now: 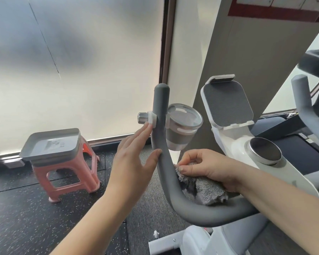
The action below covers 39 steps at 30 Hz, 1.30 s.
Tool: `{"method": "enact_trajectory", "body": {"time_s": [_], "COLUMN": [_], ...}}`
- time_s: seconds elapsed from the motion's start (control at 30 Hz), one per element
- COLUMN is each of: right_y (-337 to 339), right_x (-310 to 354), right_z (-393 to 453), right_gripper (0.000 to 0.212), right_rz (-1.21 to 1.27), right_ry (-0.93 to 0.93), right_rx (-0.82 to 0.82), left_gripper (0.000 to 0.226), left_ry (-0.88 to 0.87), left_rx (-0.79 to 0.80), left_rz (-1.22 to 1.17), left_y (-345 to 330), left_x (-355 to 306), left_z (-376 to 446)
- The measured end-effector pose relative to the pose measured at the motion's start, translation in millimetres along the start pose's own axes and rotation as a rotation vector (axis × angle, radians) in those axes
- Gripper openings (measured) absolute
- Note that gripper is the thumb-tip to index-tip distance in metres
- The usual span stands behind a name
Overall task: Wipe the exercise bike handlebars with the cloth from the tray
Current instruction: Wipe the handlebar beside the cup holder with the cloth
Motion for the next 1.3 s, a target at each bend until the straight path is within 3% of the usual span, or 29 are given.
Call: {"method": "enact_trajectory", "body": {"time_s": [0.13, 0.23, 0.37, 0.83, 1.03, 1.3], "right_y": [1, -11, -8, 2, 3, 6], "right_x": [11, 22, 23, -5, -16, -13], "right_z": [17, 29, 24, 7, -1, -3], "right_gripper": [0.005, 0.007, 0.01, 0.017, 0.022, 0.014], "right_rz": [0.322, 0.483, 0.352, 0.014, -0.162, -0.461], "right_ry": [0.039, 0.093, 0.118, 0.055, -0.031, -0.07], "right_rx": [-0.161, -0.152, -0.152, 0.132, 0.291, 0.535], "left_gripper": [0.064, 0.063, 0.054, 0.047, 0.046, 0.04], "left_ry": [0.006, 0.005, 0.015, 0.049, 0.065, 0.082], "left_rx": [0.011, 0.027, 0.037, 0.019, 0.002, 0.033], "left_rz": [0.018, 0.046, 0.072, 0.084, 0.102, 0.152], "left_y": [1, 0, -2, -7, -11, -17], "left_x": [-3, -4, -3, -18, -27, -45], "left_z": [0, -3, -11, -30, -39, -55]}}
Point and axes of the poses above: each hand's wrist, its own z-axis towards the middle knuckle, its own y-axis out of the back of the hand, x = y × z, the point moved 5 cm from there along z, towards the middle knuckle, and after that the axes turned 6 degrees about -y, right-handed, at the moved point
